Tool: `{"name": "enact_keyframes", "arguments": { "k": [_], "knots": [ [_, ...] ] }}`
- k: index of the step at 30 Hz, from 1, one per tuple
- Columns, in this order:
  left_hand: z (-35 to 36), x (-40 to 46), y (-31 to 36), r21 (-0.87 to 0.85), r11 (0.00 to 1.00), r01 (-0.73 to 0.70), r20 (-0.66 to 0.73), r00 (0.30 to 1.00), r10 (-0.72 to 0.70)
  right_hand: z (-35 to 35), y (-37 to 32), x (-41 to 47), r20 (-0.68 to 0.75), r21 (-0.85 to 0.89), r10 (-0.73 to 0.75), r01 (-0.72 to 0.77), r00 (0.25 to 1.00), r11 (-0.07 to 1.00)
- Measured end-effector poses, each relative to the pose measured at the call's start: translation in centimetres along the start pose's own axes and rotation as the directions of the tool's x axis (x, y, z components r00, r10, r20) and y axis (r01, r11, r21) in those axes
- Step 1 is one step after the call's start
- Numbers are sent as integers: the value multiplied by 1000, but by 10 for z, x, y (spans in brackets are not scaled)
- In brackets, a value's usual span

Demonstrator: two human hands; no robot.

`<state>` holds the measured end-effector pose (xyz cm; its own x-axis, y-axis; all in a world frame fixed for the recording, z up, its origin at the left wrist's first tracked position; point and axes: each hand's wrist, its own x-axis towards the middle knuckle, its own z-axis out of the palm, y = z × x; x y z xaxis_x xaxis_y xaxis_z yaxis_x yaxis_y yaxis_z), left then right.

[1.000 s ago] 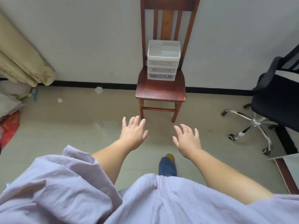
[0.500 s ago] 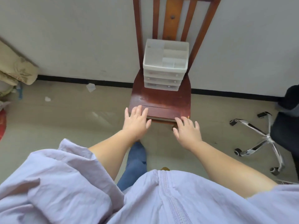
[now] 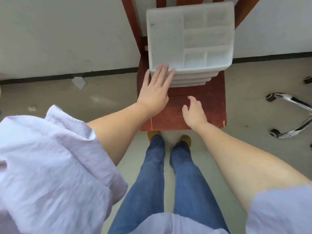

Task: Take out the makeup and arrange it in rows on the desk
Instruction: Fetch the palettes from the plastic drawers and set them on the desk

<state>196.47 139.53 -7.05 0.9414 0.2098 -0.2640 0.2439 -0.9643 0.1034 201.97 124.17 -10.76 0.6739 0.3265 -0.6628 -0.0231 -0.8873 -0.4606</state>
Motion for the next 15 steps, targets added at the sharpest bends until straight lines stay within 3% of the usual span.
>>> {"name": "enact_keyframes", "arguments": {
  "k": [2, 4, 5, 7, 9, 12, 15],
  "knots": [
    [16, 14, -5, 30, 999, -15, -87, 996, 18, 11, -2, 34, 23, 94, 52, -54, 998, 994],
    [33, 20, -9, 64, 997, -30, -243, 969, 45, 21, -6, 62, 63, 303, 149, -161, 987, 939],
    [40, 23, -11, 53, 998, -43, -312, 948, 58, 23, -8, 75, 94, 475, 230, -247, 969, 845],
    [48, 29, -13, 17, 998, -66, -401, 914, 67, 25, -14, 99, 247, 791, 378, -411, 892, 453],
    [53, 35, -12, -9, 997, -80, -455, 888, 67, 24, -21, 118, 369, 899, 360, -427, 857, 95],
    [59, 40, -12, -36, 996, -85, -507, 860, 55, 26, -28, 134, 399, 917, 313, -373, 862, -141],
    [60, 41, -11, -65, 994, -90, -518, 854, 44, 31, -29, 136, 417, 907, 352, -363, 838, -213]
  ]
}}
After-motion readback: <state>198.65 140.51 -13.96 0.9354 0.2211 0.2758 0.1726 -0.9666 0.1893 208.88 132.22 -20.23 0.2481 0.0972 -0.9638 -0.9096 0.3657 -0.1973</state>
